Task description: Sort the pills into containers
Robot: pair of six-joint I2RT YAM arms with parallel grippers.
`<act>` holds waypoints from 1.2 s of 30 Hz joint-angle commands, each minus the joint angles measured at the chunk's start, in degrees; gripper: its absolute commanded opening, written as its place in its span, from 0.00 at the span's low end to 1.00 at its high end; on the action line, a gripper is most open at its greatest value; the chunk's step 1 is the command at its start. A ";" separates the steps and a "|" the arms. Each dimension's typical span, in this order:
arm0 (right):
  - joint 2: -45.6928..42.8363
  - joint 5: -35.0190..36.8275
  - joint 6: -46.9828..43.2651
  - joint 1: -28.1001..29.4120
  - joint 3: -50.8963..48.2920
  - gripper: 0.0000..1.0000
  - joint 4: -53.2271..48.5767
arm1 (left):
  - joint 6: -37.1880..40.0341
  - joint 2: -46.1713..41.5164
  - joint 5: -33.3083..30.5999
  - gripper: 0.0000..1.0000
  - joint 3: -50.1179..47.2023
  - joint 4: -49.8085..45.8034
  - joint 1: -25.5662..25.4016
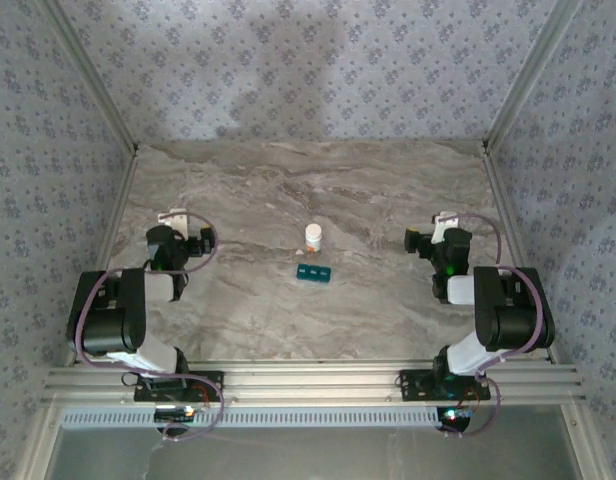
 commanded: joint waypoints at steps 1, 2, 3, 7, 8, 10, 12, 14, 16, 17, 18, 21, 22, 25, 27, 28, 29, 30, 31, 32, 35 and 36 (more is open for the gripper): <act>-0.44 -0.84 -0.52 -0.42 1.09 1.00 -0.35 | -0.35 0.47 1.17 0.98 0.68 0.17 0.23; -0.46 -0.89 -0.54 -0.43 1.10 1.00 -0.35 | -0.27 0.45 0.98 0.98 0.68 0.07 0.14; -0.47 -0.92 -0.52 -0.39 1.09 1.00 -0.35 | -0.28 0.45 0.83 0.98 0.68 0.15 0.10; -0.52 -0.96 -0.52 -0.45 0.94 1.00 0.03 | -0.26 0.36 0.70 0.98 0.57 0.23 0.07; -0.78 -1.11 -0.52 -0.48 0.74 1.00 0.15 | -0.25 0.39 0.69 0.98 0.53 0.23 0.08; -2.02 -1.33 -0.72 -0.45 0.98 0.99 -1.16 | -0.21 0.40 0.67 0.98 0.45 0.32 0.07; -4.03 -0.99 -0.61 -0.41 1.56 1.00 -3.63 | 0.14 0.10 0.52 0.98 0.72 -0.15 -0.25; -5.78 -0.52 -0.45 -0.50 2.32 1.00 -6.59 | 0.90 -0.81 0.54 0.98 1.35 -2.06 -0.88; -7.18 -0.38 -0.47 -0.45 2.55 1.00 -7.88 | 1.66 -2.19 0.39 0.98 1.95 -4.16 -1.48; -8.11 -0.11 -0.51 -0.38 2.52 0.99 -8.54 | 1.77 -3.23 0.07 0.98 2.30 -5.90 -1.65; -9.24 0.46 -0.43 -0.26 2.50 1.00 -9.46 | 1.60 -4.37 -0.39 0.98 2.85 -7.97 -1.72; -12.78 2.58 0.11 0.16 2.90 1.00 -12.67 | 0.82 -7.18 -1.34 0.98 4.47 -13.52 -2.05; -13.95 3.48 0.71 0.21 3.29 1.00 -14.28 | 0.76 -8.04 -1.82 0.98 4.83 -14.66 -2.10; -18.15 4.91 7.16 -0.19 7.11 1.00 -24.51 | -0.66 -10.50 -3.52 0.98 6.21 -19.22 -2.25; -20.30 3.95 13.05 -0.60 10.48 1.00 -31.77 | -2.80 -12.65 -4.03 0.98 7.37 -22.66 -2.27; -21.02 3.62 17.31 -0.77 11.28 1.00 -33.60 | -4.12 -13.40 -4.31 0.98 7.73 -23.68 -2.35; -22.07 2.91 23.39 -1.15 11.94 1.00 -36.24 | -5.85 -14.23 -4.69 0.98 8.40 -25.27 -2.40; -22.66 1.92 27.53 -1.84 12.06 0.99 -37.18 | -7.13 -14.95 -4.79 0.98 9.22 -27.09 -2.53; -22.79 -1.19 28.73 -2.55 11.96 1.00 -36.71 | -8.19 -15.56 -4.99 0.98 9.78 -28.36 -2.63; -22.79 -4.78 28.88 -3.20 12.27 1.00 -36.05 | -9.62 -16.29 -5.64 0.98 10.51 -29.89 -3.09; -22.31 -8.94 29.40 -1.69 15.10 1.00 -40.19 | -14.54 -18.29 -6.09 0.98 12.30 -34.06 -4.06; -22.02 -9.24 29.26 -0.53 16.32 1.00 -42.38 | -16.78 -18.92 -6.13 0.98 12.98 -35.60 -4.26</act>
